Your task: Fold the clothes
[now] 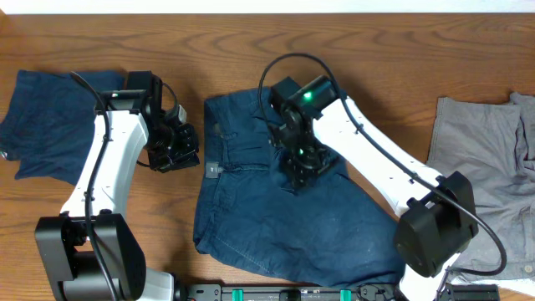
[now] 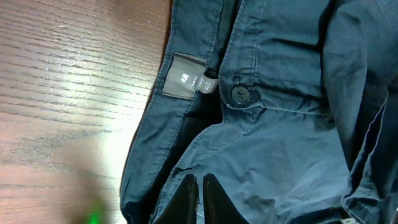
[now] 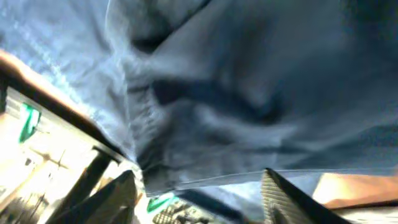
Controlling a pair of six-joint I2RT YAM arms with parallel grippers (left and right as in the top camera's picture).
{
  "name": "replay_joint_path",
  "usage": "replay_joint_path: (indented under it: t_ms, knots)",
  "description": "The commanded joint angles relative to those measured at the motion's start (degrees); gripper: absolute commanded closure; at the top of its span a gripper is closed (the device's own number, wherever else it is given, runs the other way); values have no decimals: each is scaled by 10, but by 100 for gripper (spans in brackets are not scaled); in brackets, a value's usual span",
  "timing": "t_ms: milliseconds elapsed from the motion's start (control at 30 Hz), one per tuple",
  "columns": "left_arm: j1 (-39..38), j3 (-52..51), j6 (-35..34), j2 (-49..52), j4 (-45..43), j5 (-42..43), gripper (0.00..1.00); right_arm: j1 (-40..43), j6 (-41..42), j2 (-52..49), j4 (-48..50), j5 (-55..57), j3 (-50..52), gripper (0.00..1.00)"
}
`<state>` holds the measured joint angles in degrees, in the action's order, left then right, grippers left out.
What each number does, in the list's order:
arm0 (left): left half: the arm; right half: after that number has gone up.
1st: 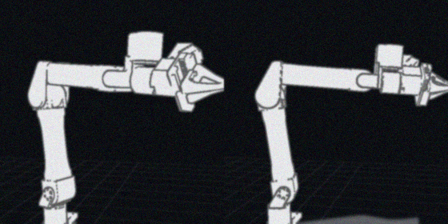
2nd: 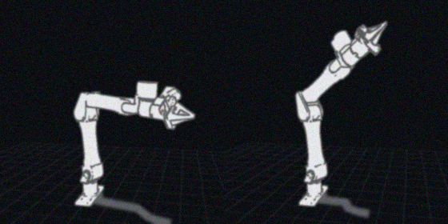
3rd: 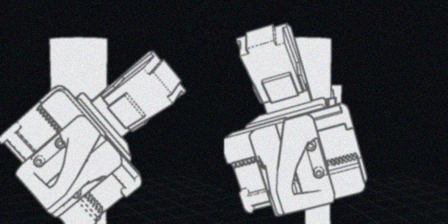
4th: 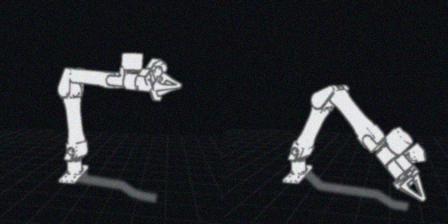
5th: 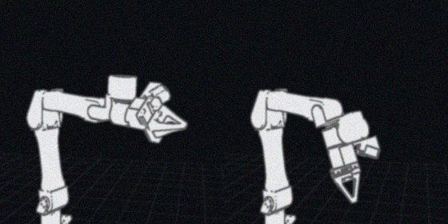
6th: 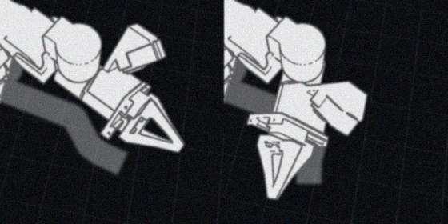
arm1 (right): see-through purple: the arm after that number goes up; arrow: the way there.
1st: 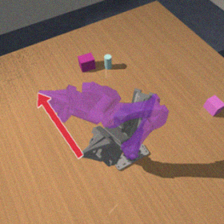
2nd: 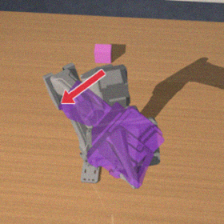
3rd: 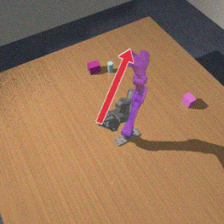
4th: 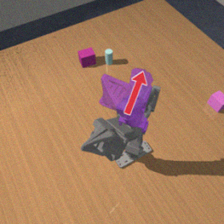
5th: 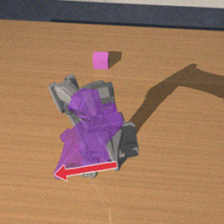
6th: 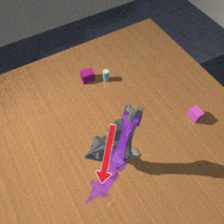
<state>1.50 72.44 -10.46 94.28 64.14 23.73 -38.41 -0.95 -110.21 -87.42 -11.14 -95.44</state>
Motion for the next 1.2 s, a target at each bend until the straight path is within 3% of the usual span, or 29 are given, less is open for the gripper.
replay_joint_path:
  t_ms: [0, 133, 200, 400, 667, 767, 900, 1167]
  knots:
    - [2, -3, 1, 1, 4, -4, 92, -8, -9, 4, -6, -28, 32, 35]
    - [2, -3, 1, 1, 8, -4, 88, -6, 24, 4, 50, 13, 66, 46]
    - [2, -3, 1, 1, 9, -4, 88, -5, 59, 4, 85, 39, 65, 46]
    - [2, -3, 1, 1, 18, -4, 88, -5, 78, 26, 127, 79, 38, 43]
    - [2, -3, 1, 1, 18, -4, 87, -6, 77, 75, 113, 92, 19, 42]
    - [2, -3, 1, 1, 17, -4, 87, 1, 68, 112, 132, 93, -7, 28]
    - [2, -3, 1, 1, 17, -4, 87, 6, 50, 125, 197, 92, -13, 22]
    - [2, -3, 1, 1, 18, -4, 87, -2, 96, 30, 212, 61, -12, 27]
